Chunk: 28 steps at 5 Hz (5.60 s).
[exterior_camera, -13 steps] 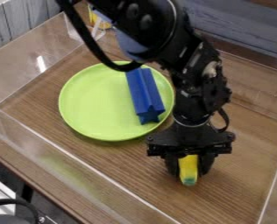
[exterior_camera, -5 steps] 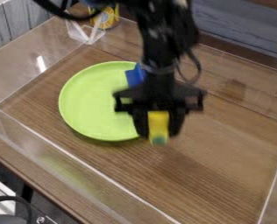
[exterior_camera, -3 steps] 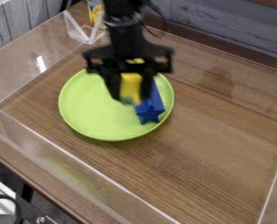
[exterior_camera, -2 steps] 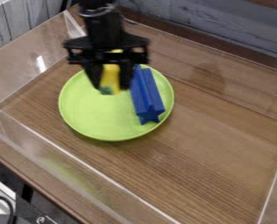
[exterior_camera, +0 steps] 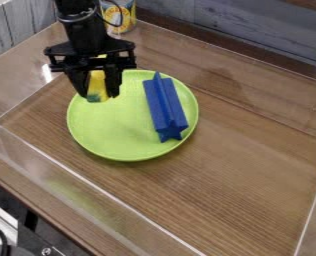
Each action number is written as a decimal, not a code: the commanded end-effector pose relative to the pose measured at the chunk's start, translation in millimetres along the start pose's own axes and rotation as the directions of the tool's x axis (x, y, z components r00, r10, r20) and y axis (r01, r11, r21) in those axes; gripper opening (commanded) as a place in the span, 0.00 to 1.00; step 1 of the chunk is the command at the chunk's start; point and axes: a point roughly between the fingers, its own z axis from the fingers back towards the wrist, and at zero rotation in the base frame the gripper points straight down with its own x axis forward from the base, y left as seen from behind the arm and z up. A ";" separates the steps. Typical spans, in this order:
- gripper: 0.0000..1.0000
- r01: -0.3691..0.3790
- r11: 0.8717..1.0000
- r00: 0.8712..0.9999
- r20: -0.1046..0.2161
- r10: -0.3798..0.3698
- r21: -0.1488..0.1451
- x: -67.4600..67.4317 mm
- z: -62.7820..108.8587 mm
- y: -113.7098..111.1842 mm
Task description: Put the banana in the green plate
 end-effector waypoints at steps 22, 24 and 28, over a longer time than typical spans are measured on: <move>0.00 0.214 0.976 0.972 -0.110 -0.210 0.035 6.0 0.8 -5.5; 0.00 0.334 0.943 0.936 -0.126 -0.329 0.017 6.9 8.9 -13.0; 0.00 0.355 0.935 0.926 -0.146 -0.349 0.014 4.5 29.2 -49.0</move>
